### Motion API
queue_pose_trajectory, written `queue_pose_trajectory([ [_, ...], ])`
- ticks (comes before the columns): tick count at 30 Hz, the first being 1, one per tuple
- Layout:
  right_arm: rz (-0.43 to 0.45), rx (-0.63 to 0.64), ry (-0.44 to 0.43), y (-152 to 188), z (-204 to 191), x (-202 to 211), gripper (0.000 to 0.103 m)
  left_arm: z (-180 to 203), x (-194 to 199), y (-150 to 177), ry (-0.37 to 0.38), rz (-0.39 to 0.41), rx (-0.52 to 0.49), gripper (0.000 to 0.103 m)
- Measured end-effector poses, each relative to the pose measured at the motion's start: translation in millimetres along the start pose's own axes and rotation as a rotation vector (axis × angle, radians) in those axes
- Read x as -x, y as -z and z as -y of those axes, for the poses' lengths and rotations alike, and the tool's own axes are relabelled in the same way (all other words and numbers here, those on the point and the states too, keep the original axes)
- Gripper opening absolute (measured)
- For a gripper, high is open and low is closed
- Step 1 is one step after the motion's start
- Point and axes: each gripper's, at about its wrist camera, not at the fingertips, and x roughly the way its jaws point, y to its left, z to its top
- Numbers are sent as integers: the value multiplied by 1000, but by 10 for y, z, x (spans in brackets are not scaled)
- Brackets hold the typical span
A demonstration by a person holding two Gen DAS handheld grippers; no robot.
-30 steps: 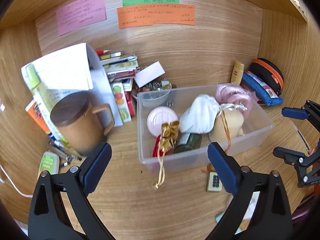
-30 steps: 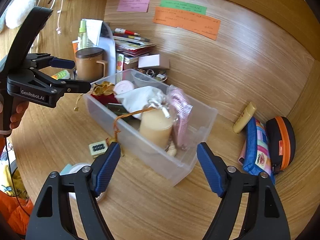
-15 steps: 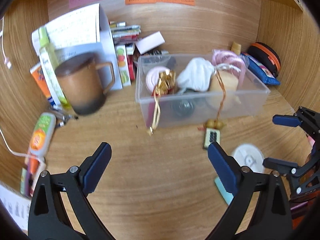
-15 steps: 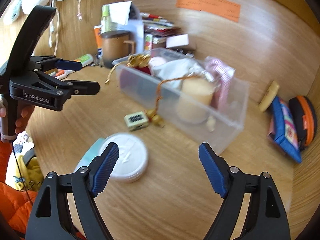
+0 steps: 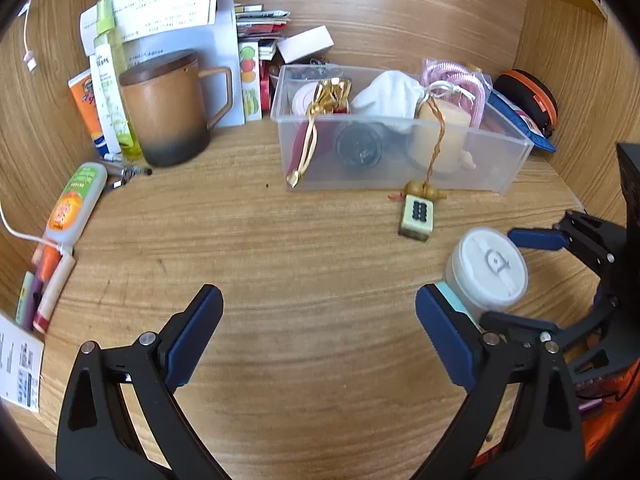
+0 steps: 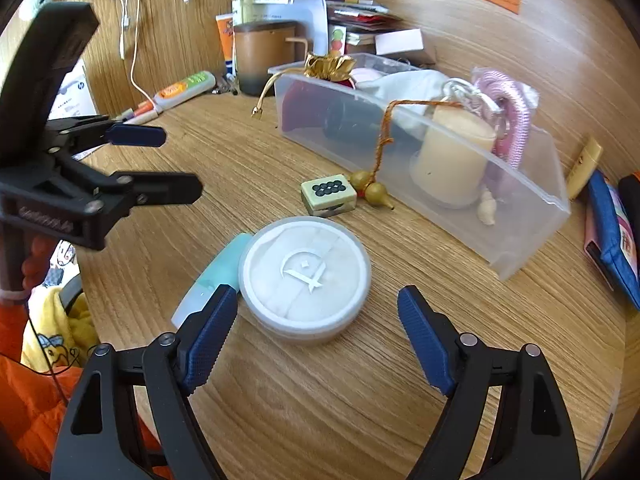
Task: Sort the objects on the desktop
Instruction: 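Withdraw the left gripper while the right gripper grasps the white round container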
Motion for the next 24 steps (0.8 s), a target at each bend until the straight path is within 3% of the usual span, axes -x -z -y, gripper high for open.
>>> queue_pose_trajectory([
  [11,-25,25,-11,-130,14,-158,77,27,35,101,17,-17,12,98],
  [14,-25,44,-21,-125,-25,-170,63,64,40,114,21,-19,3,98],
  [24,18,-27,-27,-70,166,-13,62,317,19,154,79,-51,-65,98],
])
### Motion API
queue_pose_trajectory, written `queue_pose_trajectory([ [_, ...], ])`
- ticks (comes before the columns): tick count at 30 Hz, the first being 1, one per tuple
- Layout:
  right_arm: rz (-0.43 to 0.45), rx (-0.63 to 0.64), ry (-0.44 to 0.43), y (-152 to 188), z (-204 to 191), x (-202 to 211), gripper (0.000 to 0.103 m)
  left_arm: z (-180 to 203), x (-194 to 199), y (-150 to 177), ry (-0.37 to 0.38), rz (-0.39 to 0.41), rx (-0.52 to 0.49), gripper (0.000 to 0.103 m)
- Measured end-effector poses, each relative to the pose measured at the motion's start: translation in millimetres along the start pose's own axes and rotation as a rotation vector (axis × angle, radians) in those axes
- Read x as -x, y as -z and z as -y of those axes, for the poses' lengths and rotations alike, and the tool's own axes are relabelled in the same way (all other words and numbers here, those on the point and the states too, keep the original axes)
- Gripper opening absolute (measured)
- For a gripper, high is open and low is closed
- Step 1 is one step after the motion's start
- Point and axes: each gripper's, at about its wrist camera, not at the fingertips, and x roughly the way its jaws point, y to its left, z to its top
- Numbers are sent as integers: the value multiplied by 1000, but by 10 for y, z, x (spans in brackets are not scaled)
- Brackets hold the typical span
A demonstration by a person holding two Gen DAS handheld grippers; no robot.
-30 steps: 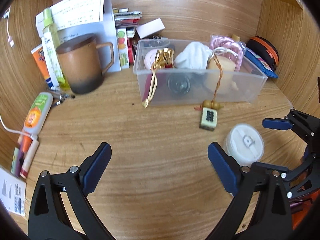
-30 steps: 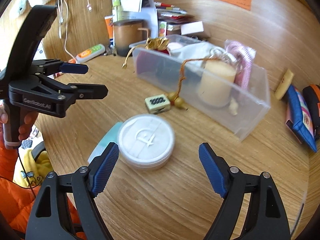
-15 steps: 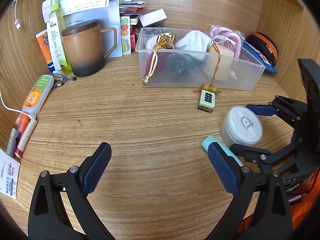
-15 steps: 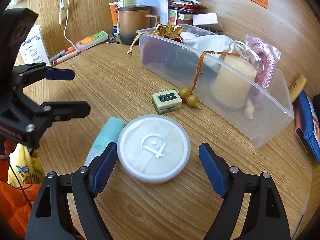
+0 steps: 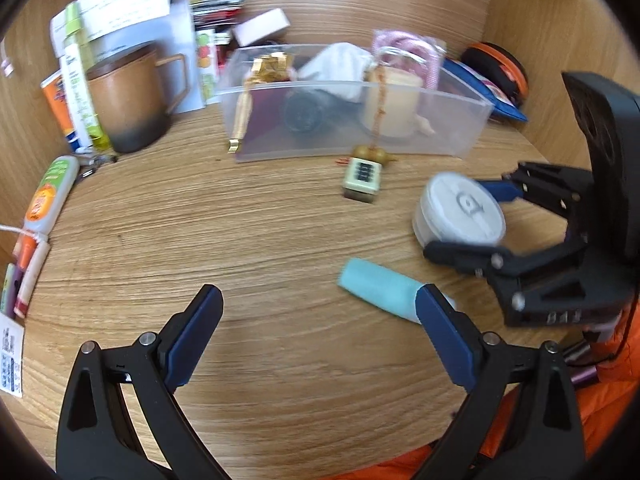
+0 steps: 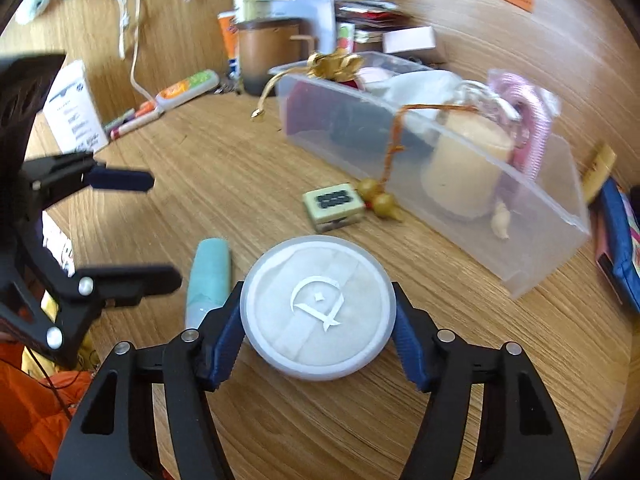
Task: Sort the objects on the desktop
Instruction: 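Withdraw the left gripper while the right gripper grasps the white round container, then grasp the light-blue tube with the left gripper while the right gripper holds the white container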
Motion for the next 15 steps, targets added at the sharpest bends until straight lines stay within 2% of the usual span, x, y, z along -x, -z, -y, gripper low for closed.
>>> queue_pose_trajectory([
  [8,30,-107,33,124,326,242,62,259,-51,6,89,-24,-102,98],
  [13,41,-127,56,182,398,329,62,297,-200,-10,92,-68,-122,98],
  [15,44,-133,57,195,408,351,62,277,-229,-25,84,-61,-126,98],
])
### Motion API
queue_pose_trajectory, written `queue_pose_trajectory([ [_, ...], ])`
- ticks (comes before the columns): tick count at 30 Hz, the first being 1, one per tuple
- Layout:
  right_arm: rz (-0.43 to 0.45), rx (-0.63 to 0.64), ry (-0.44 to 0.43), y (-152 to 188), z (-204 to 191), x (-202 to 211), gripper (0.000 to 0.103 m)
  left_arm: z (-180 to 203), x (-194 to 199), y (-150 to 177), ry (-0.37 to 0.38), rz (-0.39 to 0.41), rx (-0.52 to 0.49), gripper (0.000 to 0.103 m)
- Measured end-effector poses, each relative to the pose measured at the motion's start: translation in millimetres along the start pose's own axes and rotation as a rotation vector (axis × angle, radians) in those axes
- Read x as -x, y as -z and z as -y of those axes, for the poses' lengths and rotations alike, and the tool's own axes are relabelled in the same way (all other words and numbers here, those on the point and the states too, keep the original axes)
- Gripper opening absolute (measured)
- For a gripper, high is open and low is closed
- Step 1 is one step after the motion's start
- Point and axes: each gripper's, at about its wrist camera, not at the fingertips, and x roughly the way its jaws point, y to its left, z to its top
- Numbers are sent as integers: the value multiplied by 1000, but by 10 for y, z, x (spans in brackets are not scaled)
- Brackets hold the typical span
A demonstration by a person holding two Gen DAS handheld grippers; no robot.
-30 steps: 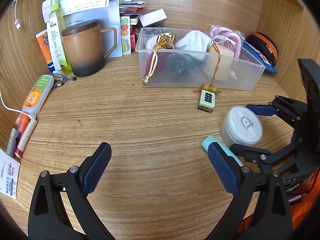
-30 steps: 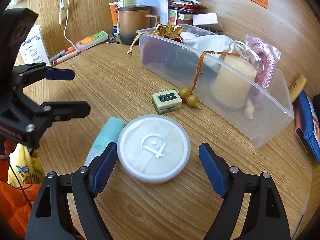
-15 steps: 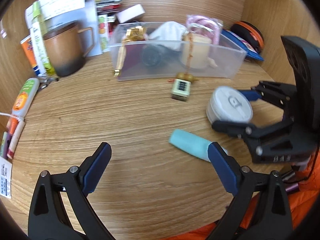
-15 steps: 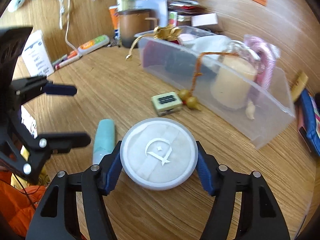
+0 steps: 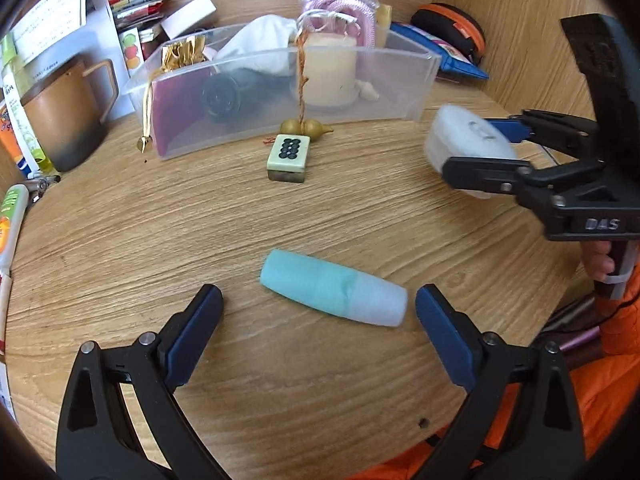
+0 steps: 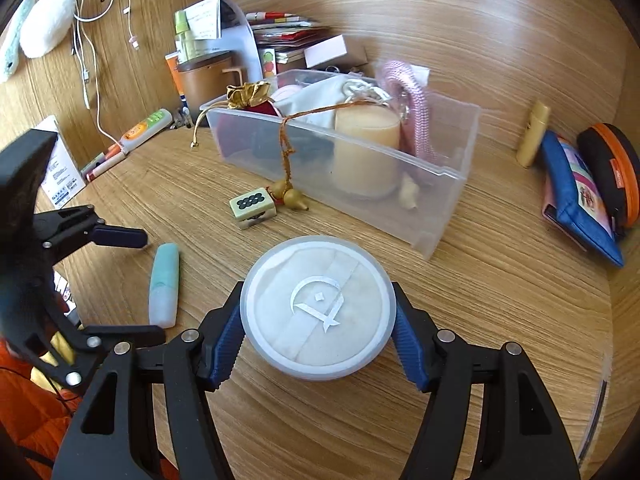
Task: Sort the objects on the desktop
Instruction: 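Grasp the light-blue tube with the left gripper while the right gripper holds the white container, then lift the blue tube toward the bin with the left gripper while the right gripper carries the white container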
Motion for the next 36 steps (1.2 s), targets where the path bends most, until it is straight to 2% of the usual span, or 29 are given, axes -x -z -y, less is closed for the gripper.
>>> queue_pose_trajectory([
  [5,5,-10,1,1,41,15,62,13,-43,-2,-63,34,-38,98],
  [10,-1,-9,-5,-9,50,-9,62,-35,-34,11,-75,67,-34,96],
  [12,-2,-8,-6,-16,51,-19,62,-57,-24,21,-63,71,-21,84],
  [15,-1,-6,-9,-25,57,-26,62,-84,-4,16,-59,78,-8,73],
  [24,11,-11,-8,-60,74,-16,62,-97,-16,38,-81,94,17,73],
  [36,68,-21,9,-218,170,167,62,-203,178,-203,-124,193,45,73],
])
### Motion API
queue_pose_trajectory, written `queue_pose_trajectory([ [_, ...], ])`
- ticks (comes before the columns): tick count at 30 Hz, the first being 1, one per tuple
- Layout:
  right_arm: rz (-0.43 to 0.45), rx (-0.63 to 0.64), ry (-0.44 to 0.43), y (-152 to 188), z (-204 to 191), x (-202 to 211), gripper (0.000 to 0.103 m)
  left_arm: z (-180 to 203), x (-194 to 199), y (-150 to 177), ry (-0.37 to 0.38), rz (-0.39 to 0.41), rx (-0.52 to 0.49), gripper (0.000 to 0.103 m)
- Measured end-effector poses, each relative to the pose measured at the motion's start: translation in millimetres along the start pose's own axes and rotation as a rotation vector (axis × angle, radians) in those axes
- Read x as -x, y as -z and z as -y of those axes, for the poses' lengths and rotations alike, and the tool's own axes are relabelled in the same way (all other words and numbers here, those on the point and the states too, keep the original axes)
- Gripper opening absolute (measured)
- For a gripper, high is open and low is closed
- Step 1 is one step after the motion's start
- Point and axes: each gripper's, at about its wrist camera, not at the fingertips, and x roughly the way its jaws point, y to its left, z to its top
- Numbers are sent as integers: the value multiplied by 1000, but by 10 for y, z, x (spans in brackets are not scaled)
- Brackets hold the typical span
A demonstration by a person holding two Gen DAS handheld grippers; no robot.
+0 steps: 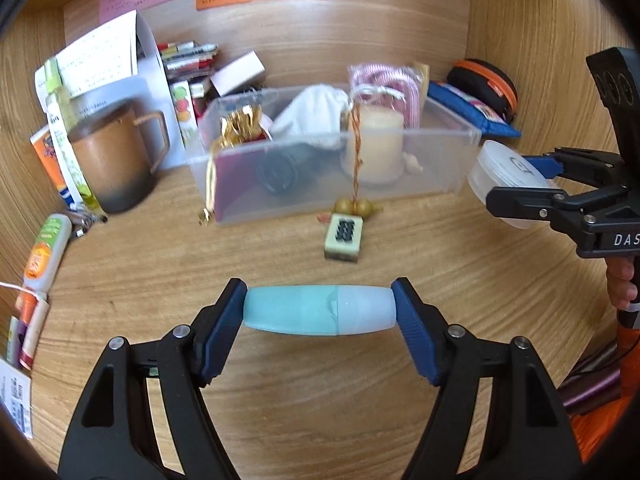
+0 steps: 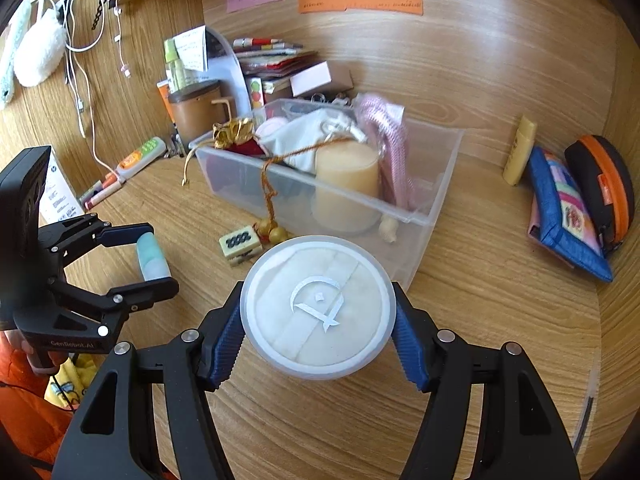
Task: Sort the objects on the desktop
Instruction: 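Lift the blue tube toward the bin with the left gripper while the right gripper carries the white container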
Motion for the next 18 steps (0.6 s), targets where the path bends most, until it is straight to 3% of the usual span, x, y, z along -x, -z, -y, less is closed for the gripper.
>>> queue_pose_trajectory([
  [18,108,17,65,-424,121,284,62,-241,240,-481,-20,145,53,73],
])
